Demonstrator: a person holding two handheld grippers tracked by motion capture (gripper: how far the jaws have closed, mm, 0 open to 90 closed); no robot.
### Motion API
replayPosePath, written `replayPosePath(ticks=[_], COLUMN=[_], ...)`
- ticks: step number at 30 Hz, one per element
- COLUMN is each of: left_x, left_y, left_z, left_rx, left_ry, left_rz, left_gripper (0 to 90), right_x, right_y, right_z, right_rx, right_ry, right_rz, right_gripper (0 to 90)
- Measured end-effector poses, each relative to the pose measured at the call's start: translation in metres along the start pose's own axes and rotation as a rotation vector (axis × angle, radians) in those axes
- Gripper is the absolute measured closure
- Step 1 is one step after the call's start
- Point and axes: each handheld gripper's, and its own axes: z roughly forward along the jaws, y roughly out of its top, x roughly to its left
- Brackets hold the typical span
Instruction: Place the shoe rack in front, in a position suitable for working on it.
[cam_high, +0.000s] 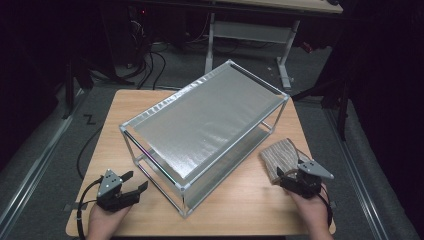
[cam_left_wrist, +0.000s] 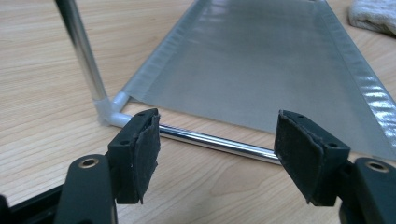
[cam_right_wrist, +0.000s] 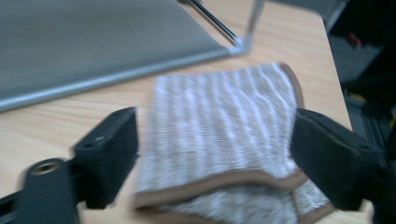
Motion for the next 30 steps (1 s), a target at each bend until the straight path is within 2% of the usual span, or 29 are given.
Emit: replayPosePath(ticks=[3, 6, 8, 10, 14, 15, 20, 24, 25, 30], left_x=[-0.001, -0.002, -0.004, -0.005, -0.004, -0.004, -0.009, -0.012, -0.014, -0.014], left_y=[0.001, 0.001, 0.001, 0.001, 0.001, 0.0, -0.001, -0.001, -0.001, -0.001], left_z=[0.0, 0.001, 0.002, 0.002, 0.003, 0.005, 0.01, 0.014, 0.015, 0.016], left_rx=[-0.002, 0.004, 0.006, 0.009, 0.017, 0.03, 0.063, 0.083, 0.091, 0.101], left_ry=[0.0, -0.008, -0.008, -0.014, -0.017, -0.015, -0.016, -0.017, -0.016, -0.007], left_rz=[0.004, 0.004, 0.009, 0.008, 0.002, -0.008, -0.005, 0.005, 0.015, 0.034], left_gripper=[31.6, 31.6, 31.7, 32.4, 33.6, 33.9, 35.7, 36.2, 36.4, 36.7], right_x=[-0.016, -0.026, -0.028, -0.027, -0.028, -0.026, -0.018, -0.015, -0.014, -0.009], right_y=[-0.001, -0.006, -0.009, -0.012, -0.013, -0.014, -0.016, -0.019, -0.02, -0.016], right_z=[0.019, 0.036, 0.044, 0.048, 0.048, 0.047, 0.045, 0.044, 0.043, 0.036], right_rx=[0.073, 0.146, 0.177, 0.203, 0.211, 0.208, 0.183, 0.156, 0.145, 0.106], right_ry=[-0.009, -0.023, -0.036, -0.017, 0.026, 0.031, 0.032, 0.026, 0.02, 0.015], right_rz=[0.047, 0.069, 0.082, 0.089, 0.108, 0.091, 0.071, 0.066, 0.048, 0.022], right_gripper=[12.7, 13.5, 15.7, 18.1, 36.4, 42.8, 63.0, 68.6, 71.0, 72.2])
